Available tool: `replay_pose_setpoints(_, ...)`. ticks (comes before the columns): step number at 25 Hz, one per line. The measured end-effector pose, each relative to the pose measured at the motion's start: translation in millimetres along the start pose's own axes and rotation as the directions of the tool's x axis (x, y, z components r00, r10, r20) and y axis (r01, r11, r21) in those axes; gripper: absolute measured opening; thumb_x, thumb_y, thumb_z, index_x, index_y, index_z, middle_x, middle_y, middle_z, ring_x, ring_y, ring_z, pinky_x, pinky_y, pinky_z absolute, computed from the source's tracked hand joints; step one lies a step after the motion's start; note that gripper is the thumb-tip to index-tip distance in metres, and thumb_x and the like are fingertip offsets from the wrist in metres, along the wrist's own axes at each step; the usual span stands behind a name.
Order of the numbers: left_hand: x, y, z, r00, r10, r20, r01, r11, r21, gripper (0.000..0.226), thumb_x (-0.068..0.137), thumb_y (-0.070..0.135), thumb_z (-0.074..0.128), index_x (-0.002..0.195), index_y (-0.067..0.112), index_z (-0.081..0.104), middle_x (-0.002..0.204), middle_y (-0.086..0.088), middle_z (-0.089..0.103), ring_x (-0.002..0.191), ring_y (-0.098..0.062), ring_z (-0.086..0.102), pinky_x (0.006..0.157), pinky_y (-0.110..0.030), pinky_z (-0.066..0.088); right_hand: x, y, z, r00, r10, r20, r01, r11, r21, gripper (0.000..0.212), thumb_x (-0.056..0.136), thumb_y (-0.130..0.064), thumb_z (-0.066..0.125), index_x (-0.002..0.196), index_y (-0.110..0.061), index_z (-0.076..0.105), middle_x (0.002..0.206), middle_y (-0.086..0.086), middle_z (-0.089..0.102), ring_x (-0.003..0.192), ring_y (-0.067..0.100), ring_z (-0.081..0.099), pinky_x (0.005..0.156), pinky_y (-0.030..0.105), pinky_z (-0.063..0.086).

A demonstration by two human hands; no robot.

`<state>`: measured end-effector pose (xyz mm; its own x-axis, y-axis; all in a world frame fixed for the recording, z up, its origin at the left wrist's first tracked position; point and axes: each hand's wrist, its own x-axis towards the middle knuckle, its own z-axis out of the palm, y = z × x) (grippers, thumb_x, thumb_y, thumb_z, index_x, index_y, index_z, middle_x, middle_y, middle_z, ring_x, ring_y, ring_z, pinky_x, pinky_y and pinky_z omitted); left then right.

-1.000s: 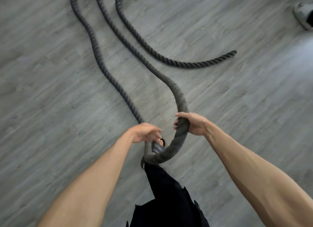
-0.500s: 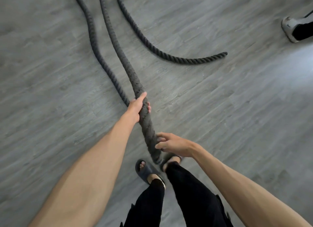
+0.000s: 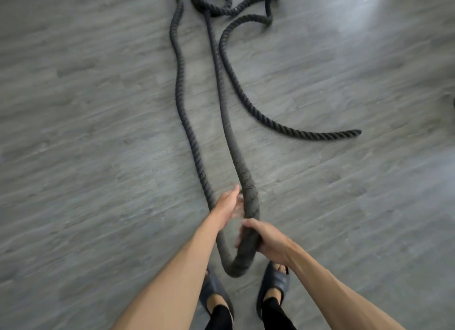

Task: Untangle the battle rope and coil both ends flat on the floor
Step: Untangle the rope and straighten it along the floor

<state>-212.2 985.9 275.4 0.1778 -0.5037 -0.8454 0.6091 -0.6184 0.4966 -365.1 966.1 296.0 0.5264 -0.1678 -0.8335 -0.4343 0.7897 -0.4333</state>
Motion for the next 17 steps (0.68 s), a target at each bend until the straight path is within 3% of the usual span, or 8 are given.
replay_pose_setpoints(3, 3.7, -36.4, -9.1, 0.994, -0.051, 0.092, 0.006, 0.9, 0.435, 0.06, 0.096, 0.057, 0.036, 0.097, 0.01, 0.074, 0.071, 0.0, 0.076, 0.066, -0.006, 0.068, 0.066, -0.021, 0.048, 3.8, -45.7, -28.2, 0.966, -0.071, -0.248, 0.125, 0.97, 0.21, 0.05, 0.084, -0.055, 0.071, 0.082, -0.007, 0.06, 0.066, 0.017, 0.059, 0.055, 0.029, 0.059, 0.062, 0.04, 0.054)
replay_pose_setpoints(5, -1.8, -54.4, -8.4, 0.988, -0.073, 0.136, -0.012, 0.843, 0.538, 0.066, 0.099, 0.053, 0.037, 0.102, -0.002, 0.075, 0.09, -0.01, 0.076, 0.068, 0.0, 0.068, 0.067, -0.009, 0.047, 3.7, -70.3, -39.7, 0.957, -0.069, -0.282, 0.146, 0.953, 0.265, 0.052, 0.088, -0.058, 0.066, 0.077, -0.009, 0.056, 0.061, 0.013, 0.054, 0.05, 0.027, 0.055, 0.056, 0.036, 0.052)
replay_pose_setpoints(7, -10.4, -59.8, 1.8, 0.988, -0.047, 0.145, -0.048, 0.807, 0.588, 0.06, 0.101, 0.048, 0.04, 0.1, 0.0, 0.076, 0.098, -0.012, 0.075, 0.077, -0.001, 0.069, 0.067, -0.005, 0.045, -2.8, -79.5, -43.9, 0.959, -0.066, -0.277, 0.128, 0.969, 0.213, 0.052, 0.089, -0.058, 0.064, 0.077, -0.008, 0.055, 0.06, 0.013, 0.054, 0.05, 0.027, 0.054, 0.055, 0.036, 0.05)
replay_pose_setpoints(11, -7.6, -58.6, 20.5, 0.983, -0.079, 0.167, -0.104, 0.51, 0.854, 0.032, 0.097, 0.017, 0.044, 0.114, 0.018, 0.071, 0.117, -0.004, 0.071, 0.109, -0.017, 0.065, 0.093, -0.023, 0.049, -19.2, -82.5, -51.2, 0.968, -0.02, -0.25, 0.081, 0.969, 0.235, 0.054, 0.094, -0.058, 0.057, 0.088, -0.005, 0.055, 0.057, 0.009, 0.051, 0.046, 0.024, 0.05, 0.053, 0.033, 0.048)
replay_pose_setpoints(13, -1.0, -64.5, 23.7, 0.979, -0.147, 0.144, -0.073, 0.407, 0.911, 0.045, 0.087, 0.001, 0.044, 0.12, 0.021, 0.067, 0.122, -0.004, 0.068, 0.115, -0.021, 0.061, 0.094, -0.026, 0.048, -25.5, -90.2, -55.3, 0.98, -0.002, -0.197, 0.048, 0.973, 0.227, 0.053, 0.095, -0.057, 0.056, 0.09, -0.004, 0.055, 0.056, 0.007, 0.048, 0.046, 0.023, 0.048, 0.052, 0.032, 0.047)
replay_pose_setpoints(15, -2.1, -61.0, 33.2, 0.991, -0.108, 0.082, 0.007, 0.645, 0.764, 0.043, 0.088, -0.006, 0.044, 0.12, 0.011, 0.067, 0.119, -0.01, 0.068, 0.111, -0.022, 0.063, 0.086, -0.021, 0.048, -30.7, -96.1, -57.4, 0.995, 0.016, -0.094, -0.005, 0.992, 0.124, 0.051, 0.095, -0.055, 0.056, 0.089, -0.004, 0.057, 0.057, 0.009, 0.048, 0.048, 0.023, 0.049, 0.054, 0.032, 0.048)
replay_pose_setpoints(16, -1.4, -51.8, 39.9, 0.996, -0.087, 0.003, 0.074, 0.858, 0.509, 0.038, 0.092, -0.005, 0.044, 0.121, 0.005, 0.065, 0.116, -0.014, 0.067, 0.104, -0.025, 0.065, 0.078, -0.019, 0.05, -33.6, -96.9, -57.7, 0.999, 0.028, -0.024, -0.027, 0.999, 0.033, 0.049, 0.095, -0.052, 0.057, 0.089, -0.004, 0.059, 0.058, 0.011, 0.051, 0.049, 0.025, 0.051, 0.055, 0.033, 0.05)
replay_pose_setpoints(17, 2.7, -36.1, 45.5, 0.997, -0.041, -0.069, 0.057, 0.97, 0.234, 0.031, 0.098, 0.001, 0.043, 0.123, 0.001, 0.062, 0.112, -0.018, 0.066, 0.097, -0.027, 0.066, 0.071, -0.019, 0.051, -36.2, -94.6, -57.6, 0.997, 0.053, 0.055, -0.048, 0.996, -0.075, 0.046, 0.096, -0.049, 0.058, 0.089, -0.003, 0.059, 0.061, 0.014, 0.055, 0.051, 0.026, 0.055, 0.057, 0.034, 0.053)
